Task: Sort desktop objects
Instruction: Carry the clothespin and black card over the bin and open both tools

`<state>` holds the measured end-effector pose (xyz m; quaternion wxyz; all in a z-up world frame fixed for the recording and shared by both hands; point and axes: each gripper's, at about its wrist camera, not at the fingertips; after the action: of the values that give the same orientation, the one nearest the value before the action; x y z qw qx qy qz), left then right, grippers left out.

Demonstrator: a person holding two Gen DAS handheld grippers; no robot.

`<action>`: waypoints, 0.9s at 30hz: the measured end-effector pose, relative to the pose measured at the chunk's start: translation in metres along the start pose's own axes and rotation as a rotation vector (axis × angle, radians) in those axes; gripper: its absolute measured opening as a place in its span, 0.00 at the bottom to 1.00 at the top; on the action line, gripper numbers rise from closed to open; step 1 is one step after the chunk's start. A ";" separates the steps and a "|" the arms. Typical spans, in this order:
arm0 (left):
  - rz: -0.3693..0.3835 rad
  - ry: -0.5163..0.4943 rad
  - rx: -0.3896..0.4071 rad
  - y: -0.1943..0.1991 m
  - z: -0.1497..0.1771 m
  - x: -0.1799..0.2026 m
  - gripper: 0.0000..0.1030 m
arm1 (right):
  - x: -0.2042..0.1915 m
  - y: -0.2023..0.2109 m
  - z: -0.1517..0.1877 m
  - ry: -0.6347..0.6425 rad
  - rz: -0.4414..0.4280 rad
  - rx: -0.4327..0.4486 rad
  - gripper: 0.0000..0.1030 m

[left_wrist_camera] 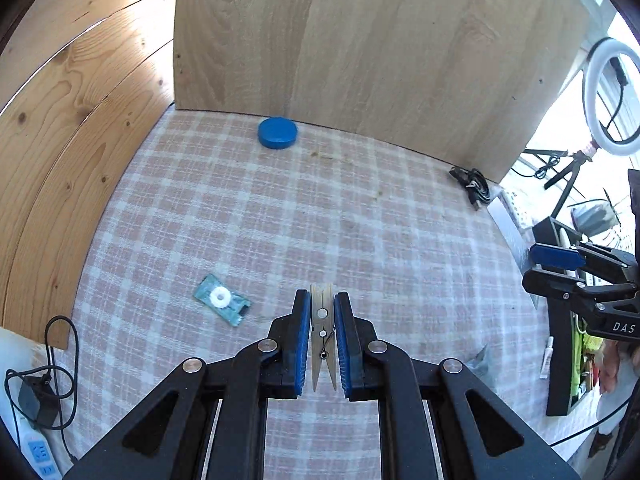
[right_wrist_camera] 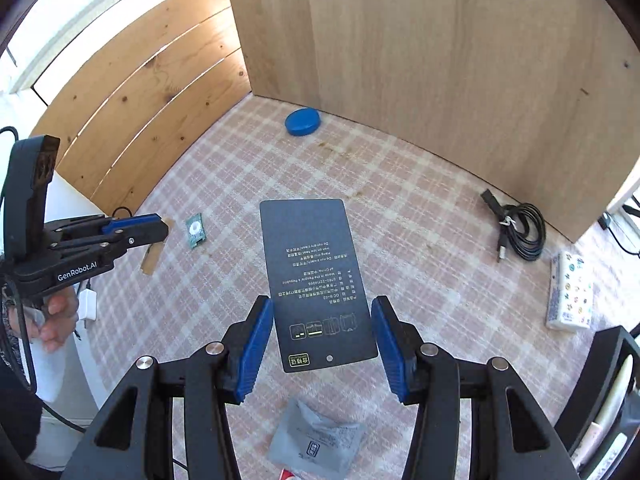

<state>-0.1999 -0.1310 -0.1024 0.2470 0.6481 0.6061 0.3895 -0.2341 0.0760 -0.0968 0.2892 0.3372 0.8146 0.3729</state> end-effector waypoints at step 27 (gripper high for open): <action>0.556 -0.567 -0.143 -0.015 0.055 0.477 0.13 | 0.238 0.256 0.230 -0.589 0.429 0.175 0.46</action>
<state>-0.1829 0.3457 -0.0483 0.3341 0.8503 0.2868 0.2883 -0.1261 0.4799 -0.0710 0.3964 0.6163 0.6364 0.2410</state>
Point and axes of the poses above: each gripper's, at about its wrist camera, not at the fingertips, and y roughly against the way its jaws point, x to its right, z to its underside, and after that the axes turned 10 degrees about x, right-handed
